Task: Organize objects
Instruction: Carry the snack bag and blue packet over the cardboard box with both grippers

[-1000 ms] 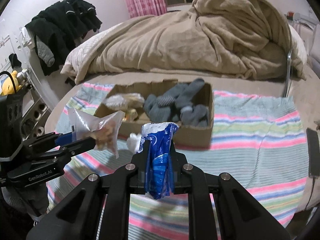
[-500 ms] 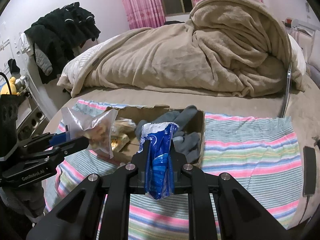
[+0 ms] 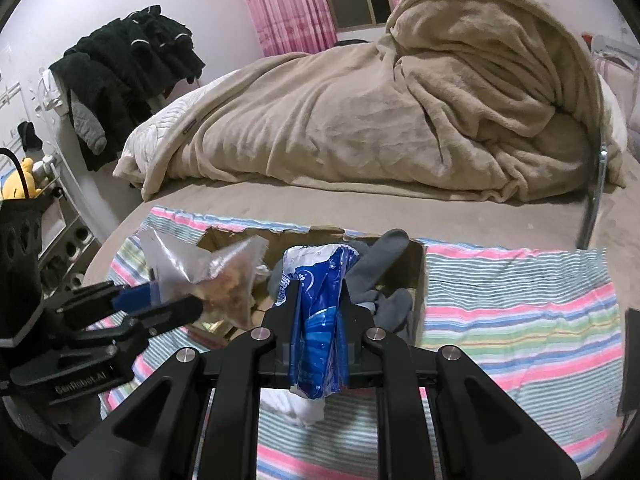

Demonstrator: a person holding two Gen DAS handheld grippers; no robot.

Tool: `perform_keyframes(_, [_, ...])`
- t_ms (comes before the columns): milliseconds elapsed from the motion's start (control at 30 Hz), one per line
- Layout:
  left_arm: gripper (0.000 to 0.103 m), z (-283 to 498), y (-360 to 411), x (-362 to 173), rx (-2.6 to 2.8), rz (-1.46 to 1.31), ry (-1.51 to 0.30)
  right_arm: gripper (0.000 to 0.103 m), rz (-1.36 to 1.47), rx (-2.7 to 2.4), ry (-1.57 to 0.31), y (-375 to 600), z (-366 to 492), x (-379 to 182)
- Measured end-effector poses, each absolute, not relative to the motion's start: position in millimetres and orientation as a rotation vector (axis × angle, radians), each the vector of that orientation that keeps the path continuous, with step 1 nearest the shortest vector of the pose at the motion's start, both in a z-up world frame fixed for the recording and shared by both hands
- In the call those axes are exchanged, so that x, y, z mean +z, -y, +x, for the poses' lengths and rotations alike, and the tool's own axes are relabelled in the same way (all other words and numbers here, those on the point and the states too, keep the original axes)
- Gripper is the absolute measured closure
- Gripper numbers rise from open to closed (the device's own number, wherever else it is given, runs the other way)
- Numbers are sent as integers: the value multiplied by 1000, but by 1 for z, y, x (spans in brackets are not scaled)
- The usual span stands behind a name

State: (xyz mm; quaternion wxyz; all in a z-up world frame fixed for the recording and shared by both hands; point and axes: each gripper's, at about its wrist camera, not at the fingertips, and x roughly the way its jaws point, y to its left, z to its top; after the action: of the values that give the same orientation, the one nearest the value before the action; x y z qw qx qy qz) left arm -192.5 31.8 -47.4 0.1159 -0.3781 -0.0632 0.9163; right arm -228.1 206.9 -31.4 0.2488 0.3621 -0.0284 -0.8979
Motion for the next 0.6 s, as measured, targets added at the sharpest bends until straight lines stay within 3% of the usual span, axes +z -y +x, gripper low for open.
perform_keyframes(600, [66,-215,-37,-89,2637,-1238,186,87,1119,-2424,50,-196,-253,-79])
